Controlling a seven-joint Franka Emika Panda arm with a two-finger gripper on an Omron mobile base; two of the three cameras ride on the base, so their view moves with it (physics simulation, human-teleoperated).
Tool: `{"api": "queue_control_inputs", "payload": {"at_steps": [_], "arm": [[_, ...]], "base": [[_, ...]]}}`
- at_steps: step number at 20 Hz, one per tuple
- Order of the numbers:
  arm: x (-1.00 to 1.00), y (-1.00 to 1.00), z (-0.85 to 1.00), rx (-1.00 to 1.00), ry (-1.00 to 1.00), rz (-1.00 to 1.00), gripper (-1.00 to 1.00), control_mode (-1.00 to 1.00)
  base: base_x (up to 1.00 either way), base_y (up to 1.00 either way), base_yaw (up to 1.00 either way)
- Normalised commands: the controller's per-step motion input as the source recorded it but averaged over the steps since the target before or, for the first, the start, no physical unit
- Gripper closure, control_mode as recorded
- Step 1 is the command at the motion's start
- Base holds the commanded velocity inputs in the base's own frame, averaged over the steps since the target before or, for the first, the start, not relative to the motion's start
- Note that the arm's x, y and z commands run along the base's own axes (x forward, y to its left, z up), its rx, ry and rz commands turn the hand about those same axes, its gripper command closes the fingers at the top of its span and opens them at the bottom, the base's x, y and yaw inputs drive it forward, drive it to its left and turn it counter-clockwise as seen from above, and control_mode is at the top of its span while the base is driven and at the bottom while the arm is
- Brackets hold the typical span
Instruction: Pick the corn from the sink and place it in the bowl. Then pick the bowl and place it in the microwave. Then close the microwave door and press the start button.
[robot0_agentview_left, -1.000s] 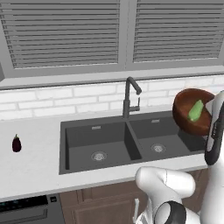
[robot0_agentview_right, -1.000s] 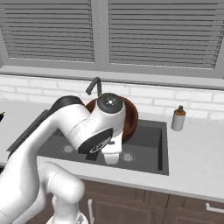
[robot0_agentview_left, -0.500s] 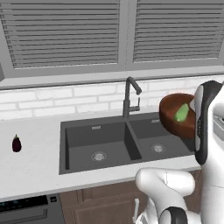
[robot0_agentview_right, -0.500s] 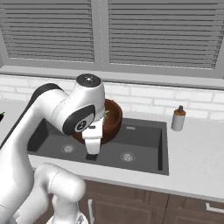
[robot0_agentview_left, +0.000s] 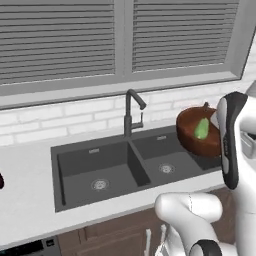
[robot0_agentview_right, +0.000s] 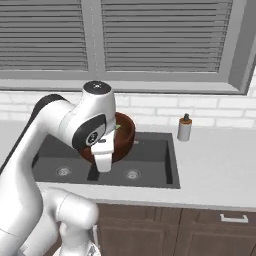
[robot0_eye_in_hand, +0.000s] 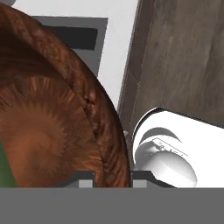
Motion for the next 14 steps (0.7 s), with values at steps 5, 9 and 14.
{"api": "queue_control_inputs", "payload": {"at_steps": [5,9,14], "arm": [[0.00,0.00,0.00,0.00,0.00,0.00,1.00,1.00],[0.00,0.00,0.00,0.00,0.00,0.00,1.00,1.00],[0.00,0.00,0.00,0.00,0.00,0.00,1.00,1.00]], "base": [[-0.45,0.00,-0.57],[-0.61,0.00,-0.67],[-0.60,0.00,-0.72]]}}
